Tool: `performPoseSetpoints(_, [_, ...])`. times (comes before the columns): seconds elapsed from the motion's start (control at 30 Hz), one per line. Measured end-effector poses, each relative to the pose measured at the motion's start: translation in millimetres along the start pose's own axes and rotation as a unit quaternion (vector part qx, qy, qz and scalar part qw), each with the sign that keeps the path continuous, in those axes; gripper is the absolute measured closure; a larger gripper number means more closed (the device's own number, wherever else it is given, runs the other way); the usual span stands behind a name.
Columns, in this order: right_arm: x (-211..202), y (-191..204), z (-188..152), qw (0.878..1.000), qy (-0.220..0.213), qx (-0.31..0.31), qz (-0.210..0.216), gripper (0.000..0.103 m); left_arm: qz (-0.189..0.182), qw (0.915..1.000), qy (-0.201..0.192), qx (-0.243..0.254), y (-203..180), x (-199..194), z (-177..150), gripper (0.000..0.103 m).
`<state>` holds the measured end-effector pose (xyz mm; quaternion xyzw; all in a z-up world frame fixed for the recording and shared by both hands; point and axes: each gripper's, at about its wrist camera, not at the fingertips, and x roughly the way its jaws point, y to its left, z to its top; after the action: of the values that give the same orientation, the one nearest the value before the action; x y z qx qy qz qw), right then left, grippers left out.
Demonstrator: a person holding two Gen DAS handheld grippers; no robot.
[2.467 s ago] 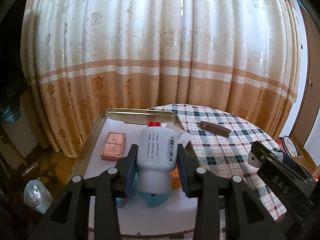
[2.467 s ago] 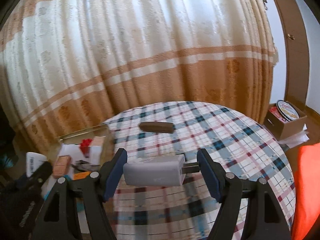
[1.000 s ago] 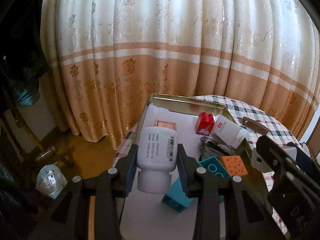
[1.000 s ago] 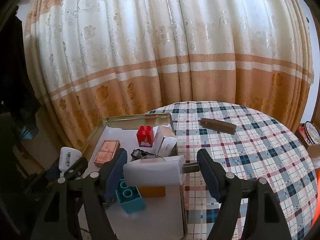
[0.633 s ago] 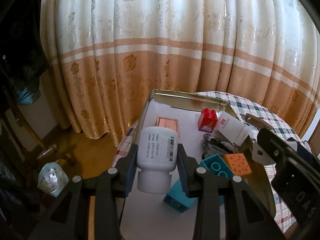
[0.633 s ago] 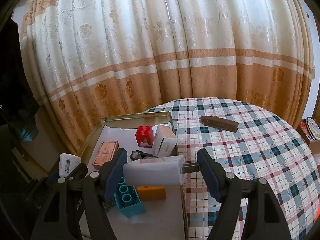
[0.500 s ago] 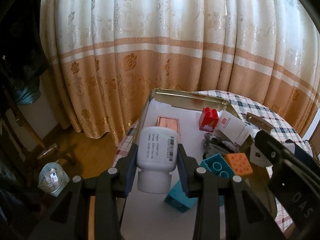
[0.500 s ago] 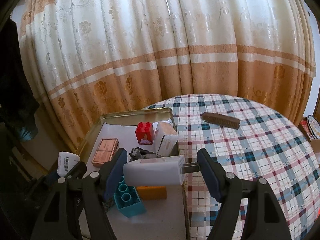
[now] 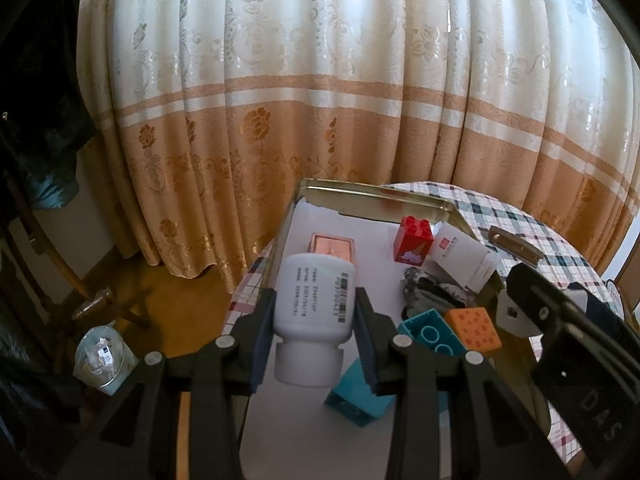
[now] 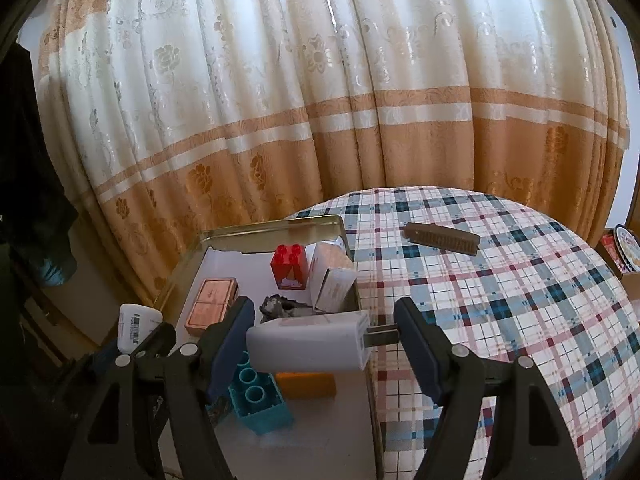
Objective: Organize rigid objects
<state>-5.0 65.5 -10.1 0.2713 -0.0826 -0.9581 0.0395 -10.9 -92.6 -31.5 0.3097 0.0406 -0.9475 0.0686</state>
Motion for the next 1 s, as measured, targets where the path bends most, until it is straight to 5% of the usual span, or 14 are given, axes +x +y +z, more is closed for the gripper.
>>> performPoseSetpoints(0.27, [-23.0,-15.5,0.2,0.999,-0.043,0.008,0.001,0.029,-0.015,0.9996,-0.025,-0.004,6.4,-12.4,5.4,0.066])
performPoseSetpoints(0.73, [-41.0,-56.7,-3.7,0.998,-0.036,0.043,-0.029,0.029,-0.021,0.9986,-0.046,-0.017,27.2,-29.8,16.1,0.066])
performPoseSetpoints(1.0, [-44.6,-44.1,-8.1,0.999,-0.037,0.027,-0.002,0.029,-0.028,0.9981,-0.047,-0.029,39.3,-34.1,16.1,0.066])
